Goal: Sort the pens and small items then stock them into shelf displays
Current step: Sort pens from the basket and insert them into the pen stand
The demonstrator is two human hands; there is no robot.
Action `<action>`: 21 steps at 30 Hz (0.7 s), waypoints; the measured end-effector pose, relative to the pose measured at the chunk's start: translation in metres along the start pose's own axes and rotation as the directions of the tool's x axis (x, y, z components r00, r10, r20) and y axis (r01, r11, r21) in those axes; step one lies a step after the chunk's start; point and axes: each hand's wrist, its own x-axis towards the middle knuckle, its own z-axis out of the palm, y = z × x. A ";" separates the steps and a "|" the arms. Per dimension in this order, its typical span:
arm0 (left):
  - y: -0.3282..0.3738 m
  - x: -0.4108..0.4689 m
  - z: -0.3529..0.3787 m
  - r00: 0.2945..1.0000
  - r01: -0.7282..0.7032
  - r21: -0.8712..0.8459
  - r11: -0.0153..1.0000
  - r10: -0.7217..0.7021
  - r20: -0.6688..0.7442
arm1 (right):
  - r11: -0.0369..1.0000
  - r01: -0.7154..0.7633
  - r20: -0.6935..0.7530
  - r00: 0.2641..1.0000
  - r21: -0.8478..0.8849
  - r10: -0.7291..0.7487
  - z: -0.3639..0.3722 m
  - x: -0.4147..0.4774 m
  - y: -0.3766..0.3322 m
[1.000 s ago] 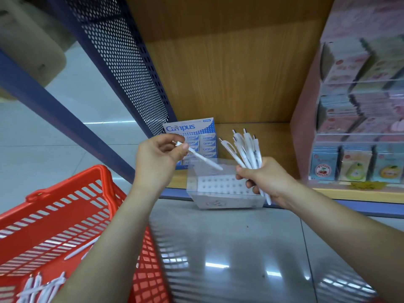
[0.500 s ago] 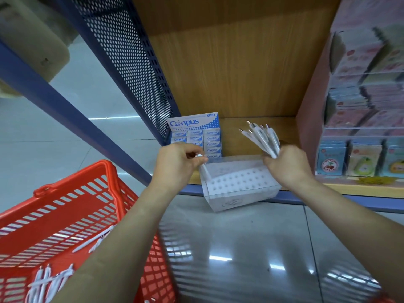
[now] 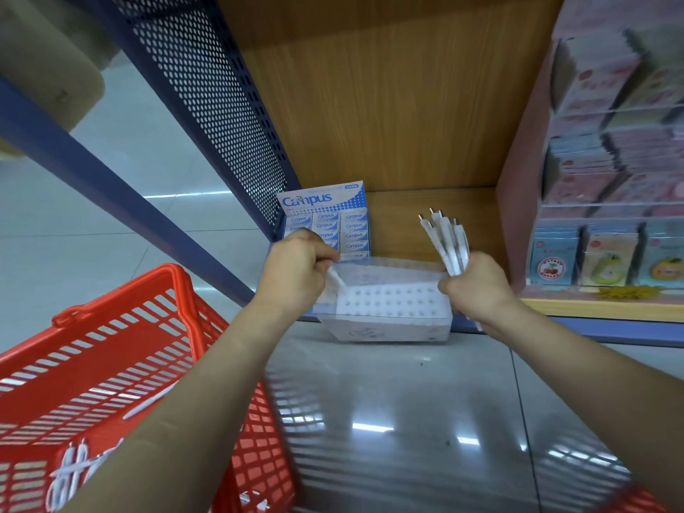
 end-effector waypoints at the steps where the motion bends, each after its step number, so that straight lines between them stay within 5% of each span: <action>1: -0.002 0.002 0.000 1.000 -0.007 0.016 1.000 0.007 -0.003 | 0.999 -0.011 0.010 1.000 0.044 0.010 0.002 -0.004 0.001; 5: -0.004 0.012 -0.007 0.999 -0.040 0.099 0.994 0.042 -0.017 | 0.951 -0.112 0.087 0.992 0.287 0.091 0.012 -0.020 0.000; 10: -0.003 0.016 -0.006 0.997 -0.078 0.209 0.975 0.078 0.006 | 0.919 -0.124 0.089 0.991 0.373 0.098 0.023 -0.029 -0.001; 21: -0.001 0.021 0.005 0.988 -0.121 0.250 0.961 0.141 -0.063 | 0.988 0.034 -0.032 0.999 0.154 -0.029 0.032 -0.029 0.007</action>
